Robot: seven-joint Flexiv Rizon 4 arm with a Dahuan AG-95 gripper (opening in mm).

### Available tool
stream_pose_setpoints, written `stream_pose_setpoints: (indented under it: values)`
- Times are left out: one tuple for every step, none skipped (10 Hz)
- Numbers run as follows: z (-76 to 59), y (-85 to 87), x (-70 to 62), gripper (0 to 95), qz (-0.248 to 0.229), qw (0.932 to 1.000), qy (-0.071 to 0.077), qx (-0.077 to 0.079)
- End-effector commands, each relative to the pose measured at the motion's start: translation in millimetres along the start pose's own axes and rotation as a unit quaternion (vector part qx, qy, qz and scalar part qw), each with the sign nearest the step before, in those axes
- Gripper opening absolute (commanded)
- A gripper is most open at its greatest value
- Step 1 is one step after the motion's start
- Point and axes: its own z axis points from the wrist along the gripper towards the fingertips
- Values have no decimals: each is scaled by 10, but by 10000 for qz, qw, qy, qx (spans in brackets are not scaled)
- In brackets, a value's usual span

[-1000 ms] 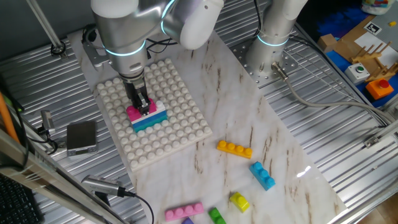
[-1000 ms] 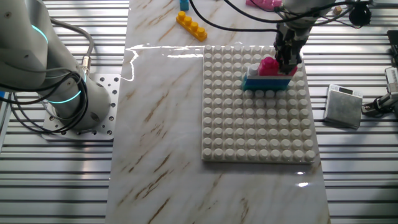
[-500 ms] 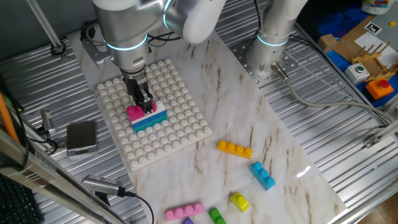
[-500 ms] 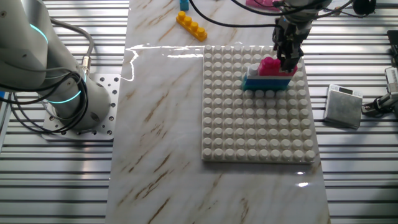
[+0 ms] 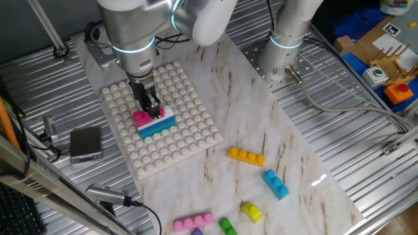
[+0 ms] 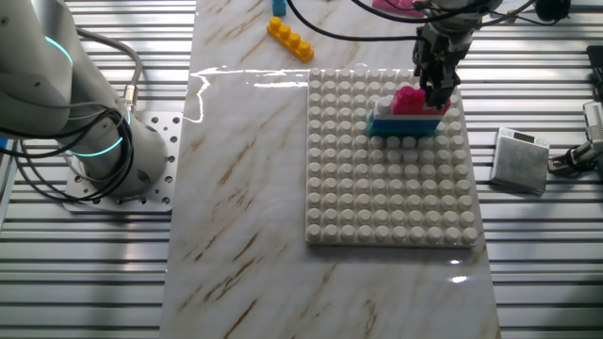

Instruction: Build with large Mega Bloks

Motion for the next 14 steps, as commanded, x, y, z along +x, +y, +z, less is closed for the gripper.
stream_pose_setpoints:
  values:
    - [-9, 3, 5, 570, -1, 10000, 3, -1]
    - [-9, 3, 5, 570, -1, 10000, 3, -1]
    - [-9, 3, 5, 570, -1, 10000, 3, -1]
    - [-9, 3, 5, 570, -1, 10000, 3, -1]
    - [-9, 3, 5, 570, -1, 10000, 3, -1]
    - [-9, 3, 5, 570, -1, 10000, 3, -1]
    - [-9, 3, 5, 570, -1, 10000, 3, -1]
    - [-9, 3, 5, 570, -1, 10000, 3, -1]
    - [-9, 3, 5, 570, -1, 10000, 3, -1]
    - [-9, 3, 5, 570, -1, 10000, 3, -1]
    - [-9, 3, 5, 570, -1, 10000, 3, -1]
    - [-9, 3, 5, 570, -1, 10000, 3, -1]
    - [-481, 424, -236, 0, -319, 9990, 309, 73]
    - [-481, 423, -234, 0, -335, 9989, 314, 76]
